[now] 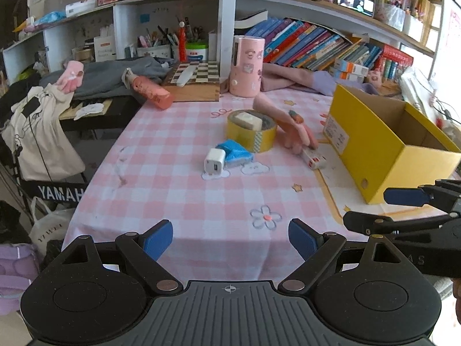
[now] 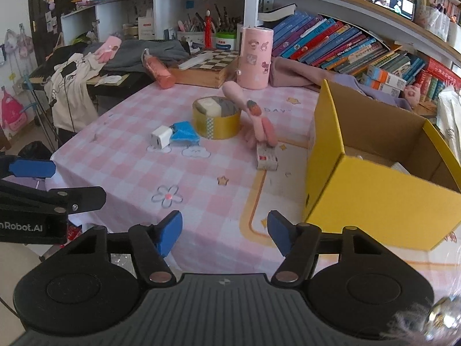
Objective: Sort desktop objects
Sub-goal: 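Move the left gripper toward the white charger cube while the right gripper approaches the red-and-white box, then grasp the white charger cube with the left gripper while the right gripper grasps the small white-and-red box, then lift and carry the charger cube and small box toward the yellow box with both grippers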
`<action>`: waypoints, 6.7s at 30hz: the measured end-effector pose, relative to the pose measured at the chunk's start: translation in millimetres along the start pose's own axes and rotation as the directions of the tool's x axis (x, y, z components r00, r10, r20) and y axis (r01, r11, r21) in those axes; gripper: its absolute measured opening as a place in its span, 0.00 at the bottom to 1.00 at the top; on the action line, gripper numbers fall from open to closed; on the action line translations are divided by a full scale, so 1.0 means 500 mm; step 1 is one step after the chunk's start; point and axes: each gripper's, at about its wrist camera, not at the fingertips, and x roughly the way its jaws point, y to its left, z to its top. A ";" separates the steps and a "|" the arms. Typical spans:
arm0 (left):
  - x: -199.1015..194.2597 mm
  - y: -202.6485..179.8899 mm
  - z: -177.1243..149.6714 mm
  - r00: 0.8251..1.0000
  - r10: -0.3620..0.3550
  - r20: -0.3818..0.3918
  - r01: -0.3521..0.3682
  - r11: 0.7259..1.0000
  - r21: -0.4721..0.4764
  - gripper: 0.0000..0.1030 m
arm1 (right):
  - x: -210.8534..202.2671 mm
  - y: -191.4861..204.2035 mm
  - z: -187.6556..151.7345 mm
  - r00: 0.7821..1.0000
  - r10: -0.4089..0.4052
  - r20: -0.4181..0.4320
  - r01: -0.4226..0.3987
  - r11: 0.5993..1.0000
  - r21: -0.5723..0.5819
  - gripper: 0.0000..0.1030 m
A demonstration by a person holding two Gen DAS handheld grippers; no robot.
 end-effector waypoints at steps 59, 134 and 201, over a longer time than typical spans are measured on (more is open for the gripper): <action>0.286 0.056 0.147 0.982 0.015 -0.188 -0.021 0.999 -0.028 0.23 | 0.334 -0.078 0.166 0.983 -0.096 -0.159 0.104 0.994 0.044 0.56; -0.111 0.034 -0.020 0.952 -0.303 -0.027 0.303 0.953 -0.023 0.23 | -0.093 0.050 -0.036 0.998 -0.065 -0.023 0.068 0.983 0.172 0.26; -0.007 -0.350 -0.012 0.810 -0.530 -0.252 0.581 0.783 0.221 0.23 | -0.201 -0.234 -0.199 0.950 -0.246 -0.190 0.304 0.865 0.400 0.26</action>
